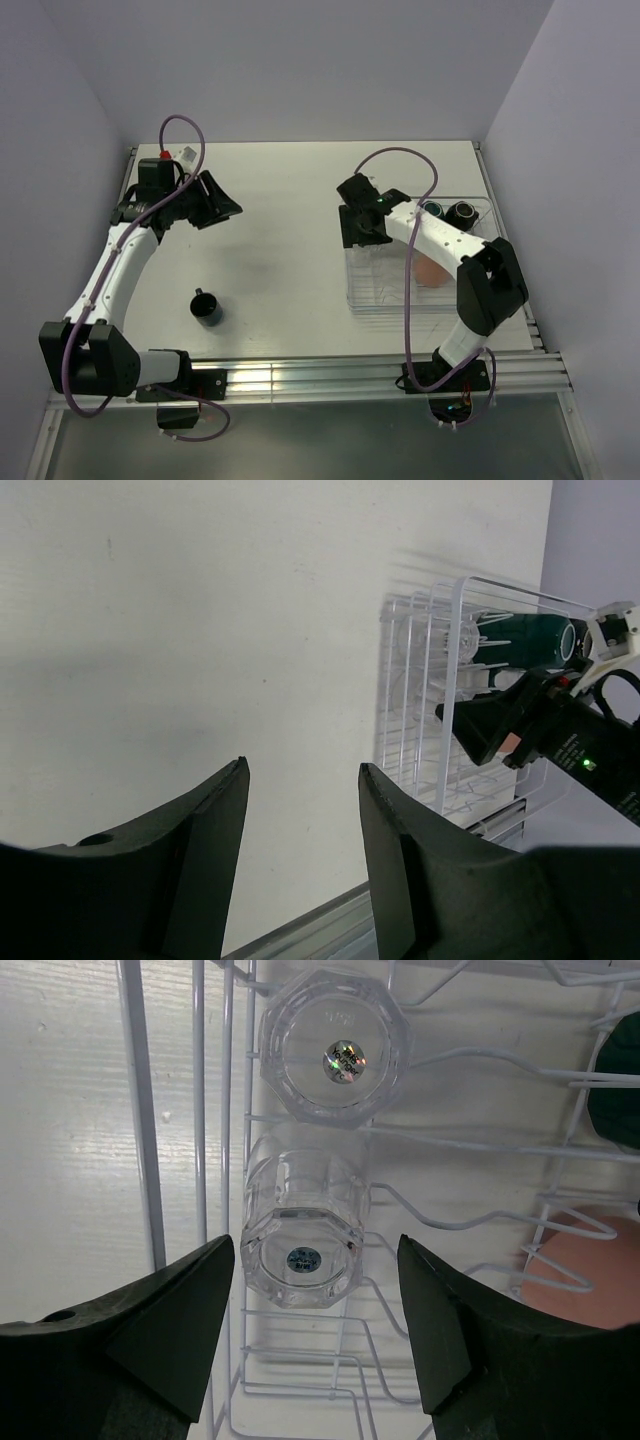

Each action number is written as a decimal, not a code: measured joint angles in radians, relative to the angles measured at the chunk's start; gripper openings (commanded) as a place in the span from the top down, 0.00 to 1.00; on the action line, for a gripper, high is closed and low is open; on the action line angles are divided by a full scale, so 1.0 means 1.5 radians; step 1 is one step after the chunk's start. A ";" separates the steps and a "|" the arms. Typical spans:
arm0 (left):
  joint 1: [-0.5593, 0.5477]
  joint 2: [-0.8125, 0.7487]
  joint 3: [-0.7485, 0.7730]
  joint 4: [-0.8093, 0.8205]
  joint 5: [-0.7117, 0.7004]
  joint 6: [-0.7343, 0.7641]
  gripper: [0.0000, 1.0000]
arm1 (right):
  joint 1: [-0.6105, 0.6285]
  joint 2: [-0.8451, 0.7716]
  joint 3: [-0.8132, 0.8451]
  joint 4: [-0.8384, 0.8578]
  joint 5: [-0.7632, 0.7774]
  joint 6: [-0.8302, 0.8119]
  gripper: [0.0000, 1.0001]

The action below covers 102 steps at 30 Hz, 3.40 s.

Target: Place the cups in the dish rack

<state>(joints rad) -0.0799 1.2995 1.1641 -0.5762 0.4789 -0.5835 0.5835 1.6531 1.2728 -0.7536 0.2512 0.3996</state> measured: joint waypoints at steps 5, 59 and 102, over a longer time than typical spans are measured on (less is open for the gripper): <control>0.000 -0.035 -0.021 -0.019 -0.029 0.003 0.46 | 0.003 -0.003 0.008 -0.002 0.002 0.001 0.33; 0.000 -0.050 -0.051 -0.042 -0.046 0.015 0.47 | 0.010 0.032 0.029 -0.014 -0.005 -0.021 0.36; 0.000 -0.039 -0.058 -0.040 -0.044 0.018 0.47 | 0.010 0.038 0.057 -0.074 -0.038 -0.070 0.53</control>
<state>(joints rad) -0.0799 1.2411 1.0767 -0.6365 0.4129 -0.5564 0.5983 1.7107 1.3579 -0.8642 0.1944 0.2939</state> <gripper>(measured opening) 0.528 0.559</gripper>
